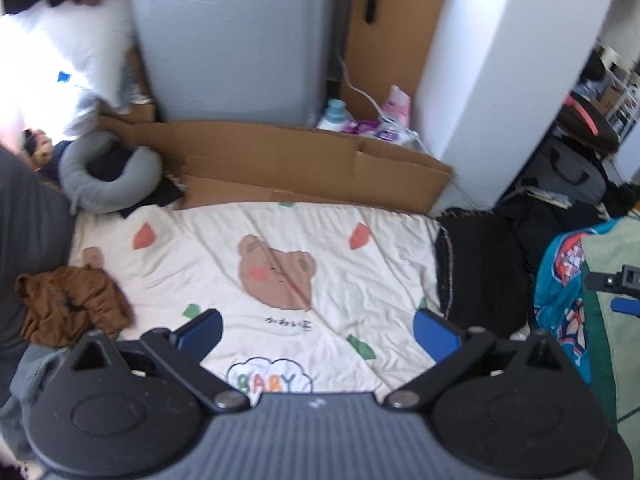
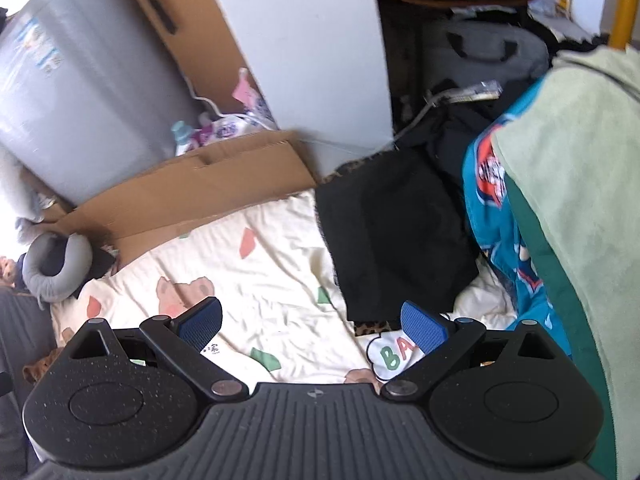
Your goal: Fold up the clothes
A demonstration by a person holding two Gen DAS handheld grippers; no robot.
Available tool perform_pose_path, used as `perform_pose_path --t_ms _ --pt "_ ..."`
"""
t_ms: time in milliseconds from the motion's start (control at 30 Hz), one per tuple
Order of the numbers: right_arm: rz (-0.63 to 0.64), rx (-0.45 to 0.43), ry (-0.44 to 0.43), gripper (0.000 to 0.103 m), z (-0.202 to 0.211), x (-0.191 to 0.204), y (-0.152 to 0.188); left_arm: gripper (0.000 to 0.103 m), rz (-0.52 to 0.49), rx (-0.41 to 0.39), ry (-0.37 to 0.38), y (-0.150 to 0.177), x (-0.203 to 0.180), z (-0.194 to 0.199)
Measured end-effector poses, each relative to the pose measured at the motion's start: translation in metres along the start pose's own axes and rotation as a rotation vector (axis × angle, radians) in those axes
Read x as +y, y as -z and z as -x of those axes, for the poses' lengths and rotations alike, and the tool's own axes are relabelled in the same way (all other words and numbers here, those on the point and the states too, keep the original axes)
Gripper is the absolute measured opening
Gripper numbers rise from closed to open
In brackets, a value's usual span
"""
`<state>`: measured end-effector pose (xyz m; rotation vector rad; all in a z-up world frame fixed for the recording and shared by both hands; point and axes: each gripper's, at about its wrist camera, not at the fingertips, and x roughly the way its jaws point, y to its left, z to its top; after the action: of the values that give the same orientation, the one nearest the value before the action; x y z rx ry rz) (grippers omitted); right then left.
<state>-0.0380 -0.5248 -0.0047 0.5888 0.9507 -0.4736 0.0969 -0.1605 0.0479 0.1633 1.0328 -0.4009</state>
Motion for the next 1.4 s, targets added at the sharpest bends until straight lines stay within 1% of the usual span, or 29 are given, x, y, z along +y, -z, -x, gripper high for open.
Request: perform_pose_path --t_ms 167,267,400,500,567,667,867,933,1033,1200,1400 --pt "0.05 0.015 -0.033 0.1 0.013 0.029 0.009 0.103 0.055 -0.046 -0.051 0.015 0.033 0.033" --pt "0.093 0.027 -0.047 0.1 0.018 0.048 0.017 0.103 0.098 -0.058 -0.073 0.027 0.053 0.049" --pt "0.149 0.033 -0.068 0.1 0.023 0.073 0.029 0.103 0.146 -0.069 -0.106 0.048 0.076 0.061" --pt "0.187 0.037 -0.08 0.1 0.026 0.09 0.038 0.103 0.175 -0.088 -0.151 0.063 0.085 0.067" --pt "0.209 0.04 -0.088 0.1 0.026 0.101 0.045 0.103 0.179 -0.098 -0.18 0.072 0.087 0.07" --pt "0.24 0.068 -0.108 0.1 0.024 0.115 0.057 0.103 0.2 -0.101 -0.179 0.083 0.086 0.072" --pt "0.308 0.087 -0.112 0.1 0.023 0.135 0.075 0.103 0.237 -0.101 -0.194 0.105 0.085 0.066" --pt "0.336 0.091 -0.112 0.1 0.023 0.138 0.079 0.103 0.247 -0.102 -0.199 0.111 0.085 0.064" --pt "0.348 0.102 -0.105 0.1 0.021 0.137 0.085 0.103 0.254 -0.102 -0.18 0.118 0.084 0.061" --pt "0.368 0.116 -0.097 0.1 0.021 0.135 0.098 0.102 0.292 -0.101 -0.199 0.129 0.085 0.05" --pt "0.401 0.116 -0.092 0.1 0.03 0.14 0.112 0.102 0.286 -0.06 -0.187 0.135 0.074 0.036"
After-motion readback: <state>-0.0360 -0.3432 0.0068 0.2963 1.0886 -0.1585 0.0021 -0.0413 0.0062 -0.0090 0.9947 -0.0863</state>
